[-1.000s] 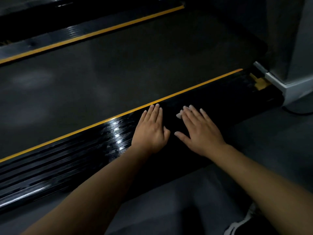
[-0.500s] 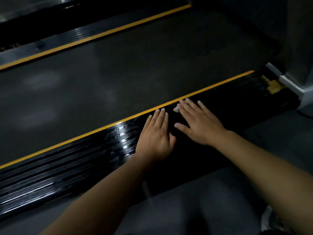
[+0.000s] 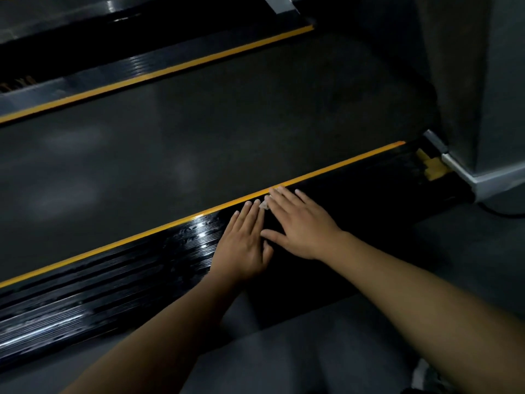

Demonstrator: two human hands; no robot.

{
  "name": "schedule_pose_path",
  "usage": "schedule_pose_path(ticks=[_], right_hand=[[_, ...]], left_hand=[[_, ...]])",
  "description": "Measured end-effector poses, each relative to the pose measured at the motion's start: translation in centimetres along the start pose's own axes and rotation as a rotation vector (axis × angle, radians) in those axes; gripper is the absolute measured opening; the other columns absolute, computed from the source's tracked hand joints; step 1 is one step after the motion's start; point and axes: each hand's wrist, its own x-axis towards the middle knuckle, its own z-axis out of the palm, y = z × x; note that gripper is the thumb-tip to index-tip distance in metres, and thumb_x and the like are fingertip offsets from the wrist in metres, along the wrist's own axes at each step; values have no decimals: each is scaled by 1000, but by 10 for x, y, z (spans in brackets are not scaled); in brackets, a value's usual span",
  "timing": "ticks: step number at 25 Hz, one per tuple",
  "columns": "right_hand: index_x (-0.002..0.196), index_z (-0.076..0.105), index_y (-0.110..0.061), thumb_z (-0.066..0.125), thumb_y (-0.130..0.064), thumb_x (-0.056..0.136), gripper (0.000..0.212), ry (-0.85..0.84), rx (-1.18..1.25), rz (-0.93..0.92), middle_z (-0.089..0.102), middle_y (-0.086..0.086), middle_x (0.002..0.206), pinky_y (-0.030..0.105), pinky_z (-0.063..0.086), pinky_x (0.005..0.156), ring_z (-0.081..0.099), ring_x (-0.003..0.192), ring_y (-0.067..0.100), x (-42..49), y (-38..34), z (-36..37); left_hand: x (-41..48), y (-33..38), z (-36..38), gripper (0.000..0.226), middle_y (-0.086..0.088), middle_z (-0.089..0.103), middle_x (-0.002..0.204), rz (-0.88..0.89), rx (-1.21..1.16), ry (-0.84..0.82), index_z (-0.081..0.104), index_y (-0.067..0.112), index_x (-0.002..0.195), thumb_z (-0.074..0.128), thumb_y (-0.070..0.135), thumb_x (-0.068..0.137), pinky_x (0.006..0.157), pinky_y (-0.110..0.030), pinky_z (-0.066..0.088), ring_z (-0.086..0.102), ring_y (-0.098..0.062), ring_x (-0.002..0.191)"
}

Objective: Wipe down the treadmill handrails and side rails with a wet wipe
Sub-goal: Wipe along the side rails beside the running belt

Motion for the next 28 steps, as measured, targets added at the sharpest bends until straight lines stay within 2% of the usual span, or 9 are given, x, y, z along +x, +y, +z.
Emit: schedule_pose_path(ticks=[3, 5, 7, 9, 13, 16, 20, 22, 28], right_hand=[[165, 10, -15, -2, -74, 91, 95, 45, 30, 76, 3, 4, 173, 43, 5, 129, -2, 159, 20, 3, 3, -2], [165, 12, -15, 4, -70, 95, 89, 43, 19, 1, 4, 4, 173, 42, 3, 129, -2, 159, 19, 4, -3, 2], [164, 16, -15, -1, -71, 92, 92, 55, -21, -41, 9, 3, 173, 42, 4, 128, 3, 159, 19, 4, 1, 5], [163, 18, -13, 3, -72, 93, 93, 78, -18, 66, 12, 5, 172, 43, 6, 128, 6, 159, 21, 5, 18, 2], [164, 6, -11, 10, -74, 96, 93, 30, -30, 72, -1, 7, 173, 43, 3, 129, -4, 159, 22, -5, 41, 4], [164, 10, -13, 10, -74, 96, 92, 59, 4, 119, 2, 5, 173, 44, 5, 129, -2, 159, 21, -8, 48, 3], [165, 8, -14, 11, -76, 96, 92, 39, -39, 26, -1, 4, 173, 42, 2, 129, -5, 159, 20, -16, 43, 6], [165, 9, -16, 11, -75, 98, 89, 45, -5, 84, 1, 2, 173, 42, 2, 129, -3, 159, 19, -19, 47, 5], [165, 6, -17, 9, -72, 98, 86, 35, -27, 43, -2, 1, 173, 41, -1, 129, -7, 159, 16, -36, 39, 12]], left_hand=[[2, 2, -1, 74, -17, 27, 166, -12, -23, 21, 34, 0, 157, 32, 41, 95, 126, -51, 22, 19, -28, 157], [3, 2, 0, 73, -17, 29, 166, -17, -28, 30, 34, 0, 157, 33, 41, 96, 125, -51, 23, 20, -29, 157], [3, 0, 2, 74, -18, 30, 165, -14, -13, 35, 36, -2, 155, 36, 40, 95, 125, -52, 25, 22, -31, 156], [1, 0, 3, 74, -20, 33, 163, -18, -4, 48, 40, -3, 153, 38, 39, 92, 124, -52, 27, 26, -32, 155], [0, 5, 1, 72, -19, 35, 163, -10, 6, 62, 42, -2, 152, 39, 39, 93, 125, -50, 25, 27, -32, 154], [2, 3, -1, 72, -18, 34, 163, -9, 8, 58, 42, -1, 153, 39, 40, 93, 125, -49, 24, 27, -32, 154], [2, 2, -1, 73, -17, 33, 163, -1, 9, 55, 40, 0, 154, 37, 43, 95, 126, -46, 20, 25, -29, 154], [2, 1, -1, 73, -16, 30, 165, -6, 6, 48, 37, 2, 156, 35, 44, 96, 127, -42, 15, 21, -27, 156], [3, -1, 0, 73, -17, 30, 165, 10, -14, 47, 36, 1, 155, 35, 45, 97, 127, -43, 16, 20, -27, 156]])
